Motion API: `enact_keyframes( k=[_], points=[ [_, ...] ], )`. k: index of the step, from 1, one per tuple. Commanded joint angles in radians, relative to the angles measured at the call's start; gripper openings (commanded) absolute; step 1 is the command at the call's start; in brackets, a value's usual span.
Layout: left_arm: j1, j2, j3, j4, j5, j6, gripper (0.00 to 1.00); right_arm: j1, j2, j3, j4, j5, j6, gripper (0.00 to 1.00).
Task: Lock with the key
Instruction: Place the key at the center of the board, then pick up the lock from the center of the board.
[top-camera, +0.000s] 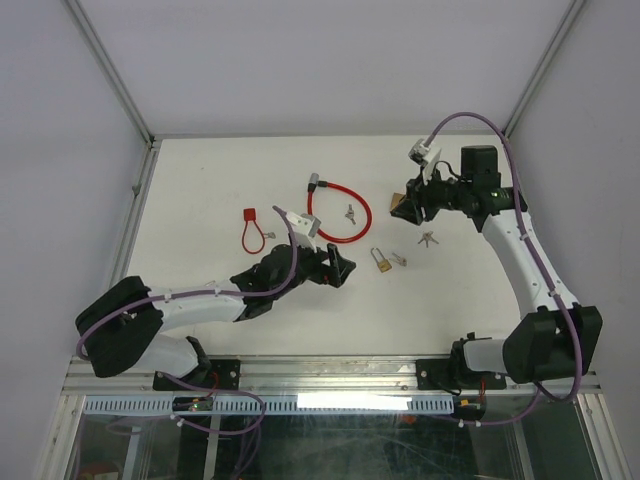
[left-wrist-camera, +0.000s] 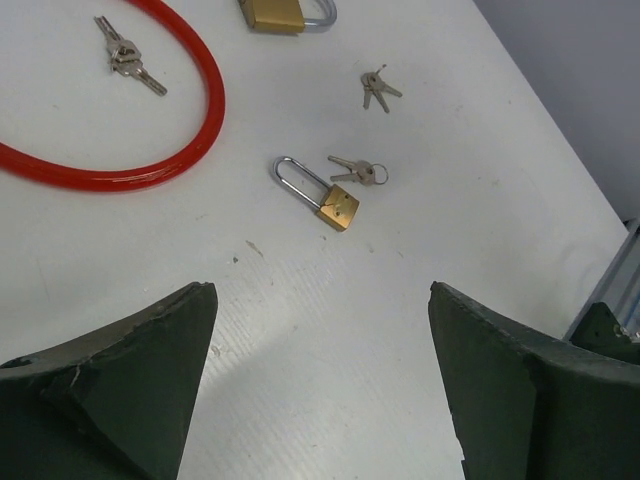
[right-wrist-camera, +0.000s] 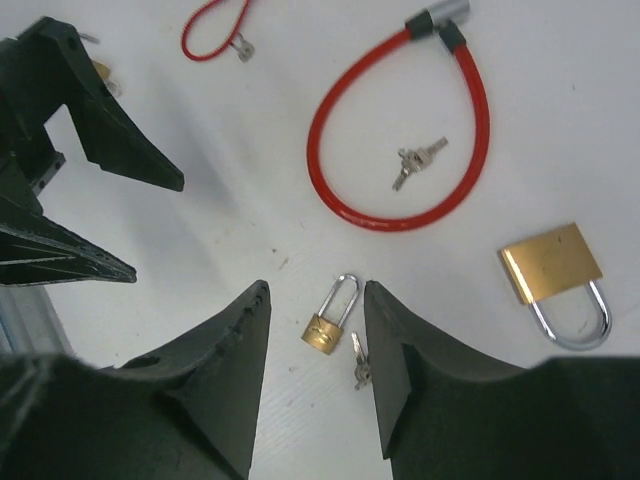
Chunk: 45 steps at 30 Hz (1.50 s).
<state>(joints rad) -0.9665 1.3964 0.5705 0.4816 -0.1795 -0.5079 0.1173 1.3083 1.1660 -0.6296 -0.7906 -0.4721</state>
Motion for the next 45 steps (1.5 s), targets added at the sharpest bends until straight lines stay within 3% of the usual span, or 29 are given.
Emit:
enact_keyframes(
  k=[1,9,20,29,38,45],
  points=[
    [0.011,-0.132,-0.026,-0.015,-0.038,0.026,0.90,0.060,-0.035,0.086,0.026,-0.093,0.044,0.46],
    [0.015,-0.315,-0.068,-0.172,-0.105,0.002,0.99,0.067,-0.079,-0.086,0.158,-0.205,0.062,0.54],
    [0.020,-0.488,-0.084,-0.411,-0.179,-0.132,0.99,0.069,-0.085,-0.149,0.179,-0.223,0.053,0.58],
    [0.020,-0.493,0.037,-0.784,-0.300,-0.306,0.99,0.072,-0.078,-0.158,0.185,-0.213,0.059,0.58],
    [0.023,-0.457,0.069,-1.067,-0.517,-0.589,0.96,0.074,-0.078,-0.158,0.179,-0.194,0.050,0.58],
    [0.164,-0.476,0.064,-1.211,-0.523,-0.753,0.94,0.077,-0.072,-0.163,0.177,-0.199,0.044,0.58]
  ],
)
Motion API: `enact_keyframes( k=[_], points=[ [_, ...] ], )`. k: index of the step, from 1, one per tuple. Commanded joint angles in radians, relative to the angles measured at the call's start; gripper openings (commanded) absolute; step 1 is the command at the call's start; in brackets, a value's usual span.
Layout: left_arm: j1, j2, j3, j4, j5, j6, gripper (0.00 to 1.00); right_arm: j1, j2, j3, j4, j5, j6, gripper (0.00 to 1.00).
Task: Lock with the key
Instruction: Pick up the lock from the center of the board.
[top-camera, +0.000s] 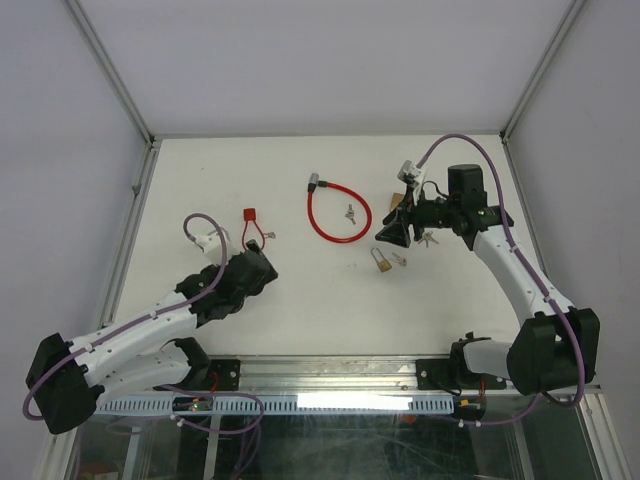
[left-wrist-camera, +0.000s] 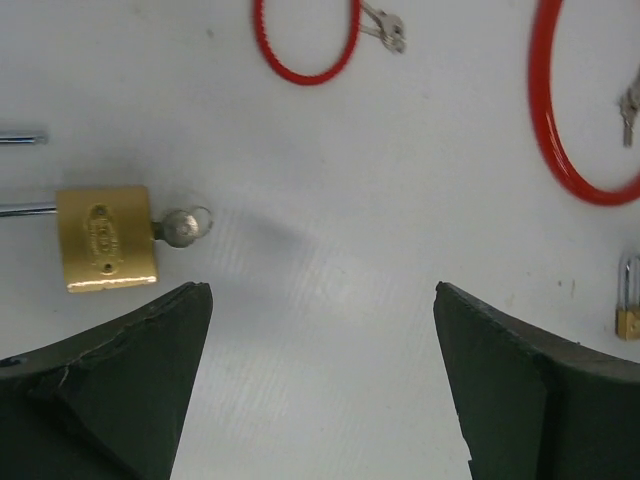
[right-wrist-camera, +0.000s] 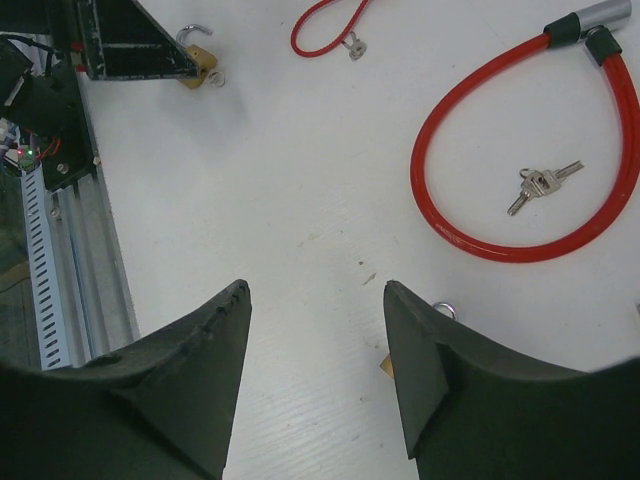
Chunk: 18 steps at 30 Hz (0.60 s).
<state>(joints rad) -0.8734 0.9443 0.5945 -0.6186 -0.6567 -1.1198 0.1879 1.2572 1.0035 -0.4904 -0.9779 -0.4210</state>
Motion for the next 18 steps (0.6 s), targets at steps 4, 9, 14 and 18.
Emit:
enact_keyframes(
  k=[4,9,14,18],
  points=[
    [0.116,0.061,0.078,-0.229,-0.072,-0.237,0.94,0.008,-0.017,0.000,0.038,-0.012,-0.009,0.58],
    [0.122,0.253,0.150,-0.368,-0.116,-0.327,0.78,0.010,-0.016,-0.002,0.038,-0.004,-0.010,0.58],
    [0.121,0.298,0.120,-0.375,-0.112,-0.336,0.74,0.010,-0.015,-0.002,0.036,-0.002,-0.013,0.58],
    [0.122,0.296,0.086,-0.332,-0.106,-0.315,0.71,0.010,-0.007,-0.001,0.032,-0.008,-0.014,0.58]
  ],
)
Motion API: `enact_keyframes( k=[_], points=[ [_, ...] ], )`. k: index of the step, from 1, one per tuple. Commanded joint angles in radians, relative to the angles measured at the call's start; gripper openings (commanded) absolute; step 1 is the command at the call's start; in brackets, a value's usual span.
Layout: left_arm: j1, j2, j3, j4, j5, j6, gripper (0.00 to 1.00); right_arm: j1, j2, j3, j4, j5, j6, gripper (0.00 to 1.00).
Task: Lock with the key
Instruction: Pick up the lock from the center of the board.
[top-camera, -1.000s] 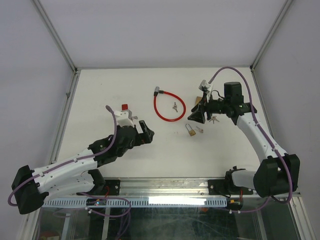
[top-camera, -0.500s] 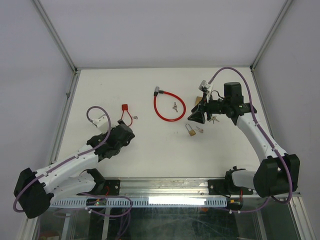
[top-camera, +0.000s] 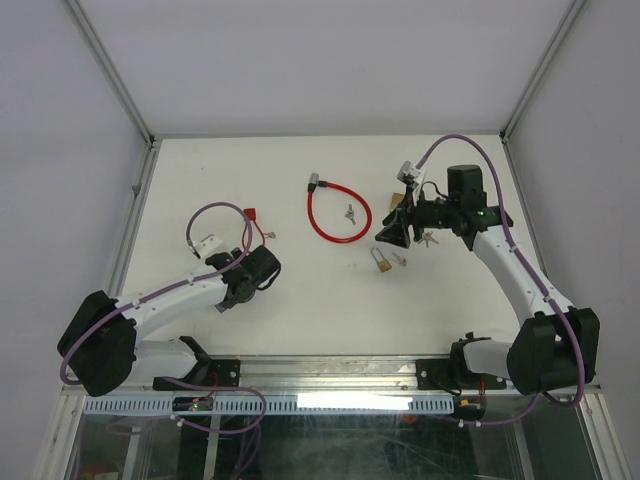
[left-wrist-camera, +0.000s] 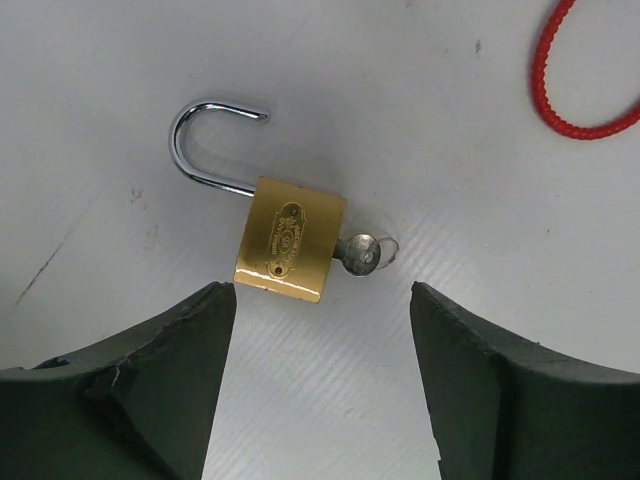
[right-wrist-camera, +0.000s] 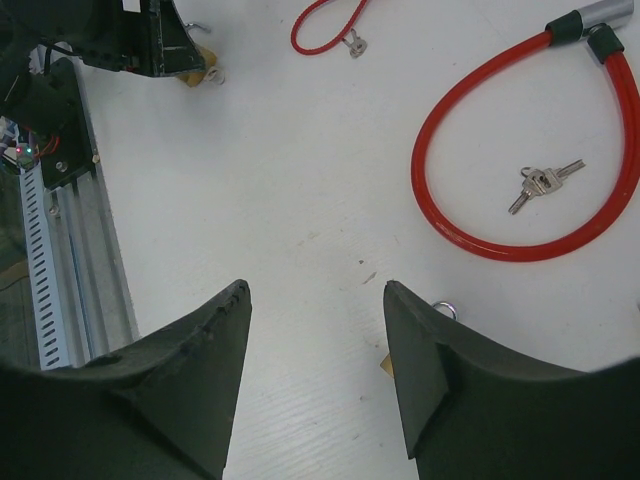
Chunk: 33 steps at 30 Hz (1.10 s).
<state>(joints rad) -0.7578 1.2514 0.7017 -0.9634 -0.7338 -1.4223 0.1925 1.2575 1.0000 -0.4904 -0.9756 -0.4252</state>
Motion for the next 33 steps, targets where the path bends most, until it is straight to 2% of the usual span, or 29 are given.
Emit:
enact_keyframes(
  k=[1,12,17,22,26,30,33],
  points=[
    [0.009,-0.015,-0.031,0.038,-0.027,0.003,0.70,0.005,-0.007,0.003,0.031,-0.012,-0.010,0.58],
    [0.098,-0.087,-0.141,0.193,0.061,0.115,0.55,0.007,-0.004,0.002,0.032,-0.008,-0.012,0.58],
    [0.103,-0.072,-0.148,0.217,0.077,0.137,0.51,0.006,-0.004,0.003,0.031,-0.006,-0.012,0.58],
    [0.104,-0.044,-0.154,0.241,0.092,0.150,0.51,0.006,-0.004,0.004,0.030,-0.007,-0.014,0.58],
    [0.104,-0.051,-0.157,0.263,0.108,0.168,0.43,0.005,-0.004,0.004,0.028,-0.009,-0.015,0.58],
    [0.104,-0.057,-0.160,0.270,0.112,0.179,0.44,0.005,-0.006,0.003,0.028,-0.010,-0.015,0.58],
    [0.104,-0.049,-0.164,0.270,0.115,0.178,0.48,0.005,-0.006,0.002,0.027,-0.013,-0.014,0.58]
  ],
)
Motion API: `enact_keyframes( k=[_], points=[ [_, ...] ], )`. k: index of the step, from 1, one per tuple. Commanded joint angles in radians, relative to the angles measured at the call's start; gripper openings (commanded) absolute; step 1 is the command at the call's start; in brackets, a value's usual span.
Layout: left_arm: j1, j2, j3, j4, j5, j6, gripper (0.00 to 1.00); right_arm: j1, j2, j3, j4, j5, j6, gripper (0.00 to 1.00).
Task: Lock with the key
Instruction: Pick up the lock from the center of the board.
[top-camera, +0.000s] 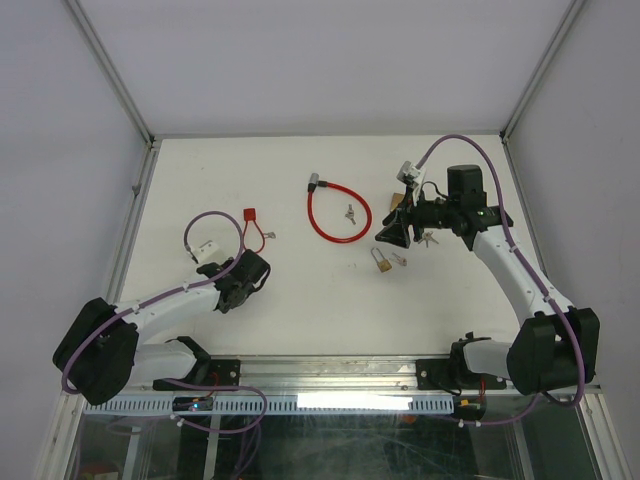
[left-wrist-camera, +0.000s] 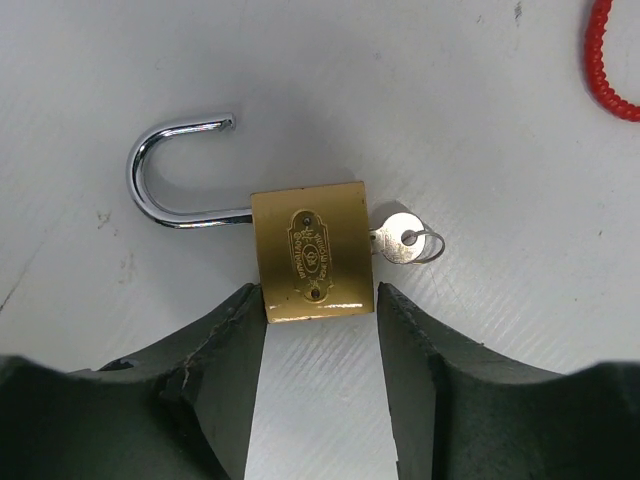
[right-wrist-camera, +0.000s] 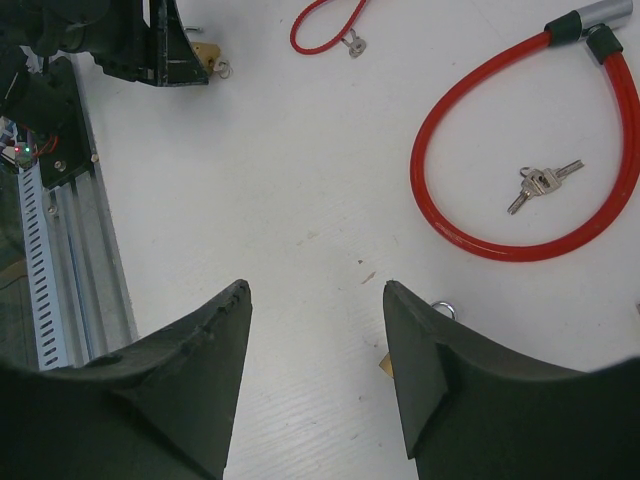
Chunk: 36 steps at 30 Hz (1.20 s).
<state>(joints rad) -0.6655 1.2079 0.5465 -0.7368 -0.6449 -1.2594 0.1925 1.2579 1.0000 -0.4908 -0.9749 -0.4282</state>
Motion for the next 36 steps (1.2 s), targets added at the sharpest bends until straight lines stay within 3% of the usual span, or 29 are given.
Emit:
enact_keyframes(
  k=[1,17,28,32,36],
  points=[
    [0.012,-0.004,-0.009,0.043,0.026,0.014,0.50,0.006,-0.006,0.003,0.028,-0.014,-0.012,0.58],
    [0.035,0.004,-0.023,0.049,0.007,0.011,0.47,0.005,-0.009,0.002,0.028,-0.015,-0.014,0.58],
    [0.033,-0.043,0.020,0.050,0.130,0.119,0.17,0.006,0.001,-0.010,0.042,-0.048,-0.002,0.58],
    [-0.005,-0.119,0.048,0.049,0.193,0.147,0.14,0.007,0.006,-0.018,0.059,-0.076,0.012,0.58],
    [-0.111,-0.142,0.099,0.050,0.188,0.138,0.13,0.005,0.006,-0.041,0.102,-0.114,0.042,0.58]
  ],
)
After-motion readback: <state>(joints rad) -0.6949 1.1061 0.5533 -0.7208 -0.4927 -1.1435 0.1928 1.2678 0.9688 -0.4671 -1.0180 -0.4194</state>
